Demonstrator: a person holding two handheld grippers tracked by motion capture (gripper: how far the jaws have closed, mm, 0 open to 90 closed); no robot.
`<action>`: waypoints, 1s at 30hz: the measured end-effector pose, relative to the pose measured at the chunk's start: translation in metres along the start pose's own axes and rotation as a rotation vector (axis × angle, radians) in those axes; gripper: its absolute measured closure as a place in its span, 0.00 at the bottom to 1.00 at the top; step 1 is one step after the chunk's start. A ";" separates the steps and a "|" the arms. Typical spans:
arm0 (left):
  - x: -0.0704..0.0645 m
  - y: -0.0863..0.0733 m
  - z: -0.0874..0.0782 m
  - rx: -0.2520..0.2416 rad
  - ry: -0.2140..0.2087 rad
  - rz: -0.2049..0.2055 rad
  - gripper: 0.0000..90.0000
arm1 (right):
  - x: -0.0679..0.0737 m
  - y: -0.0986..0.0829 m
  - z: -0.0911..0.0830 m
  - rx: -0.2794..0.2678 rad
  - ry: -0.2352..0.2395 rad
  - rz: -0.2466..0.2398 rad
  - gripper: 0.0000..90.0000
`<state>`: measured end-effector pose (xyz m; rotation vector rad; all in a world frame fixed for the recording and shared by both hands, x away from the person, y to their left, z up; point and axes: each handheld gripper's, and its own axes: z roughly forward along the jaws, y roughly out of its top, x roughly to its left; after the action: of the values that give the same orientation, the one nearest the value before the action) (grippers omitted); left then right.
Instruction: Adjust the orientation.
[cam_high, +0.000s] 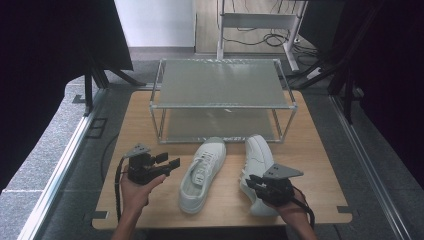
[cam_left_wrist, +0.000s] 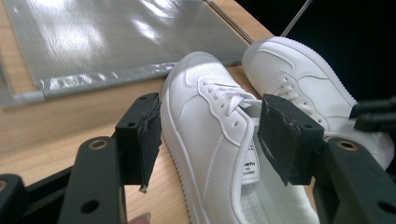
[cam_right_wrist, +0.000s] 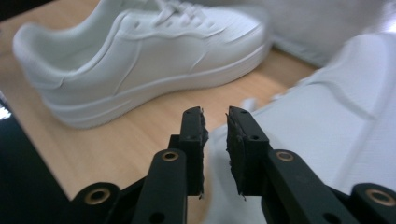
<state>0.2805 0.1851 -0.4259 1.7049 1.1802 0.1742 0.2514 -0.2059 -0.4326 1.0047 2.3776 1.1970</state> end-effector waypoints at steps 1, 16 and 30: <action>0.000 0.000 0.000 0.000 0.000 0.000 0.44 | 0.000 0.000 0.000 0.000 0.000 0.000 0.86; 0.005 -0.001 -0.005 -0.052 -0.005 -0.079 0.44 | 0.023 -0.022 0.018 0.133 -0.006 -0.068 1.00; 0.004 -0.005 0.001 -0.010 -0.012 -0.079 0.44 | 0.016 -0.031 0.005 0.090 -0.033 -0.042 1.00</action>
<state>0.2802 0.1875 -0.4314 1.6455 1.2334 0.1216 0.2286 -0.2043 -0.4593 0.9889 2.4335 1.0596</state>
